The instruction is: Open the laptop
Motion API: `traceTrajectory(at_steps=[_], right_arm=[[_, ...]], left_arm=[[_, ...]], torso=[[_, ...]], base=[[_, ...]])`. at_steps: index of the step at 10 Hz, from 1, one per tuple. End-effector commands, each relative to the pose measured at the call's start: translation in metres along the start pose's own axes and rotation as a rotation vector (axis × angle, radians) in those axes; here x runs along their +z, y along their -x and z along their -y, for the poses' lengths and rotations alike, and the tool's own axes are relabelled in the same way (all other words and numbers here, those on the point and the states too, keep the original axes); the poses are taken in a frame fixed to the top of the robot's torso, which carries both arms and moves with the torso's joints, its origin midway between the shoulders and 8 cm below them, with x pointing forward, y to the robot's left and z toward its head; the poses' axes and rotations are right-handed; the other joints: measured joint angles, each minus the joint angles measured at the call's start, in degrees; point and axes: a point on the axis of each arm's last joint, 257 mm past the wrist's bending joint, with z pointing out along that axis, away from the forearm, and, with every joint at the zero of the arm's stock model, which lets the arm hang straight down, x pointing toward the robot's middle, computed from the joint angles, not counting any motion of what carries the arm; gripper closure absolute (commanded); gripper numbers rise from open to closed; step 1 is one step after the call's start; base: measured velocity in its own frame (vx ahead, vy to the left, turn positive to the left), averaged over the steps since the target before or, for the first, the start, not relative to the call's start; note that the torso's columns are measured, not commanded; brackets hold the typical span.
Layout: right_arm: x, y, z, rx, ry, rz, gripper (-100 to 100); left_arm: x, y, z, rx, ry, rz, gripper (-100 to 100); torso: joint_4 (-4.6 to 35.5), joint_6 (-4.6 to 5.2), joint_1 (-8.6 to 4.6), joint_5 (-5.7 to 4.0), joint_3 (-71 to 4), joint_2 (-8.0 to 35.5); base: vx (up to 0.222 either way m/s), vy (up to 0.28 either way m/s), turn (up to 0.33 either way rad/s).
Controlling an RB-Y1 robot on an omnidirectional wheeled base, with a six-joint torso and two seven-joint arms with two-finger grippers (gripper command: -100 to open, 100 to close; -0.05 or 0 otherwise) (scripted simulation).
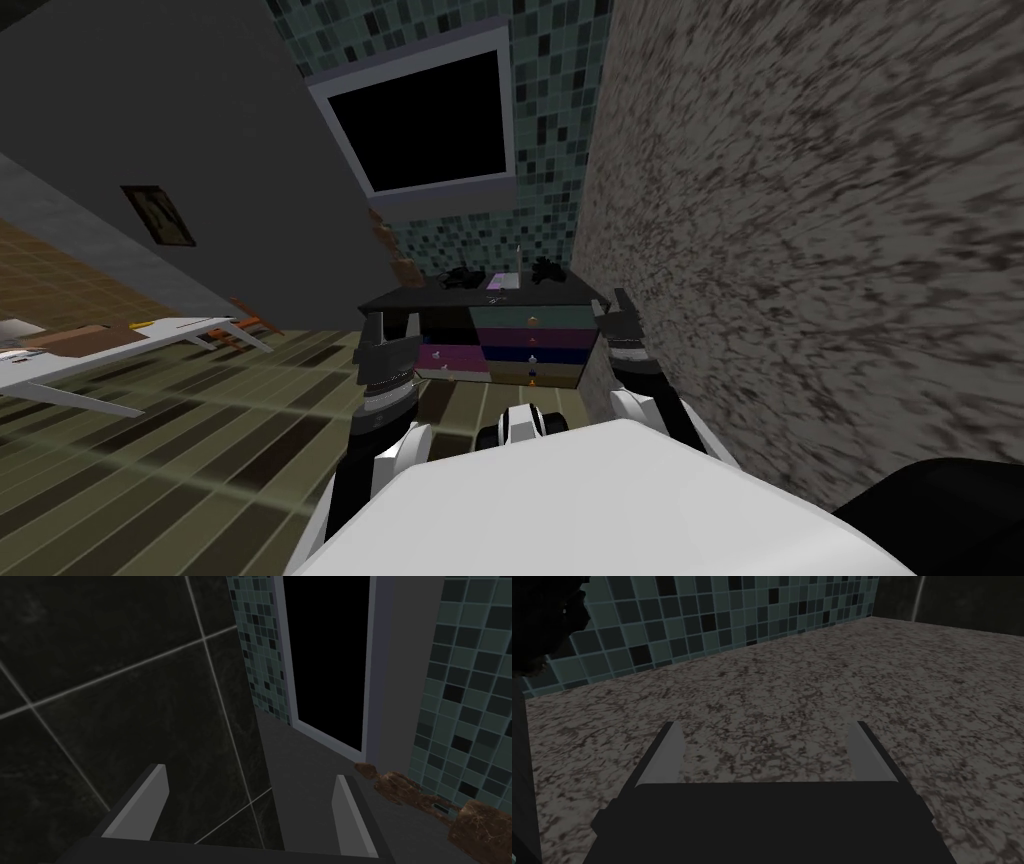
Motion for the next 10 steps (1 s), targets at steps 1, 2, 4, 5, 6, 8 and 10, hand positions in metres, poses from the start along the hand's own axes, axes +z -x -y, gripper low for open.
traceTrajectory(at_steps=[1, 2, 4, 5, 6, 8, 10], right_arm=[[-0.014, 0.015, 0.028, -0.141, -0.106, -0.058, -100], [-0.021, 0.025, 0.041, -0.206, -0.155, -0.076, -100], [-0.029, 0.037, 0.054, -0.282, -0.208, -0.107, -100], [-0.039, 0.051, 0.067, -0.360, -0.263, -0.128, -100], [-0.049, 0.069, 0.079, -0.442, -0.320, -0.147, -100], [-0.071, 0.109, 0.098, -0.615, -0.438, -0.186, -100], [-0.081, 0.133, 0.105, -0.708, -0.496, -0.205, -100]], left_arm=[[0.000, 0.000, 0.000, 0.000, 0.000, 0.000, 0], [0.000, 0.000, 0.000, 0.000, 0.000, 0.000, 0], [0.000, 0.000, 0.000, 0.000, 0.000, 0.000, 0], [0.000, 0.000, 0.000, 0.000, 0.000, 0.000, 0], [0.000, 0.000, 0.000, 0.000, 0.000, 0.000, 0], [0.000, 0.000, 0.000, 0.000, 0.000, 0.000, 0], [0.000, 0.000, 0.000, 0.000, 0.000, 0.000, 0]], torso=[[0.0, 0.00, -0.03, -0.01, -0.1, 0.0], [0.1, 0.00, -0.01, -0.01, -0.1, 0.1], [0.1, 0.00, -0.03, -0.01, 0.0, 0.1], [0.1, 0.02, -0.18, -0.04, 0.0, 0.1], [0.1, 0.00, -0.23, -0.07, 0.0, 0.1], [0.1, 0.00, 0.06, 0.02, -0.1, 0.1], [0.1, 0.00, -0.02, -0.01, 0.0, 0.1]], base=[[0.039, 0.085, 0.089], [0.048, 0.095, 0.096], [0.042, 0.089, 0.080], [0.041, 0.049, 0.069], [0.051, 0.086, 0.144], [0.065, 0.131, 0.152], [0.066, 0.105, 0.090]])
